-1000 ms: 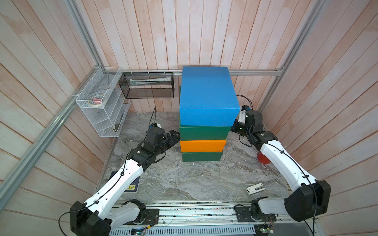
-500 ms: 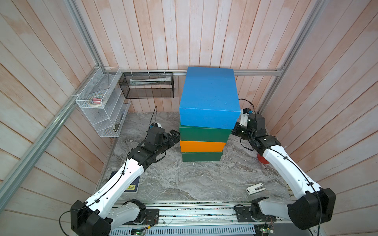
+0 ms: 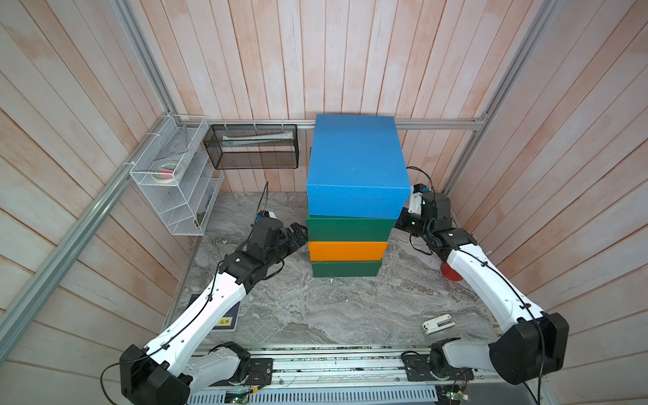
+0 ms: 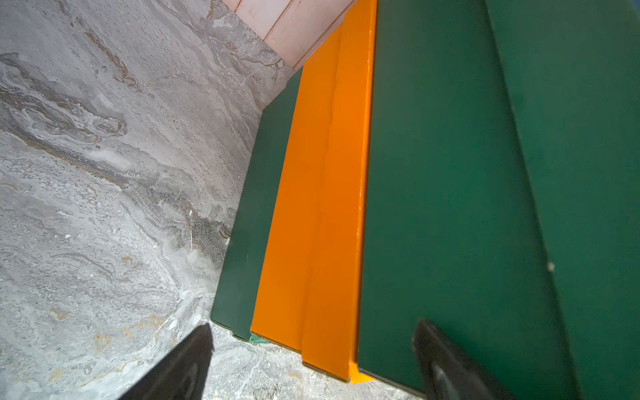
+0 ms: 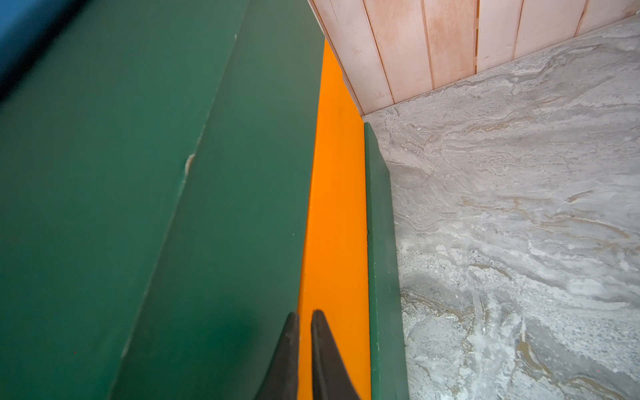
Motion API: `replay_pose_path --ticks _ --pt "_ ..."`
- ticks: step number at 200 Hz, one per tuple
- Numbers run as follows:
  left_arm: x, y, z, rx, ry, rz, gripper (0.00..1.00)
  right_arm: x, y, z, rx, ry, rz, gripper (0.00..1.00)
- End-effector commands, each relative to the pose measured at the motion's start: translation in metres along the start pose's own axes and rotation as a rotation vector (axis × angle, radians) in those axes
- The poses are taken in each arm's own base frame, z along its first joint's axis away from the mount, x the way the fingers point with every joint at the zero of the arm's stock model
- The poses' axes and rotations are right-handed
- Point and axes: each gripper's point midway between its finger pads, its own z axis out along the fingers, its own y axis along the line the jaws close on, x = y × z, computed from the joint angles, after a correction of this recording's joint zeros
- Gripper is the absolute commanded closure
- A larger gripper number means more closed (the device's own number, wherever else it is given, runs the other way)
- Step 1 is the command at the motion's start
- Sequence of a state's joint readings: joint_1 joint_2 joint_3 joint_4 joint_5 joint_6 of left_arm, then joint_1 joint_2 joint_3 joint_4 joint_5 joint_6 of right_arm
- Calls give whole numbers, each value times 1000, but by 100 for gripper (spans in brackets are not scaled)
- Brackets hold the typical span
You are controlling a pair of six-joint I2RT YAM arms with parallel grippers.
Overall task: Stack the shoeboxes
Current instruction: Adjust the shoebox.
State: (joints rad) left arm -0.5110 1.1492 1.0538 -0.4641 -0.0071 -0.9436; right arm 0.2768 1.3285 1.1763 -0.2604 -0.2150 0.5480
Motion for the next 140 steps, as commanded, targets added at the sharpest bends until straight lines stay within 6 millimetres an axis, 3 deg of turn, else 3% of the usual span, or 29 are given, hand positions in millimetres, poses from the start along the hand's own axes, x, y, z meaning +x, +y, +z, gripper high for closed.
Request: replay_pose_path --ticks 1,36,79,105,140 --pt "11 -26 -1 99 61 39 6 -1 14 -1 -50 10 -21 88" --pt "-2 -27 -10 65 12 76 5 -7 -3 -13 7 -21 -9 88" --pt "-54 -25 -48 6 -150 130 5 -38 -29 -37 85 -82 7 88" --pt "-85 -48 -65 40 -224 185 5 -64 -27 -53 97 -144 -11 87" --pt "-112 -86 -62 91 -265 253 5 -98 -5 -59 59 -185 -39 86"
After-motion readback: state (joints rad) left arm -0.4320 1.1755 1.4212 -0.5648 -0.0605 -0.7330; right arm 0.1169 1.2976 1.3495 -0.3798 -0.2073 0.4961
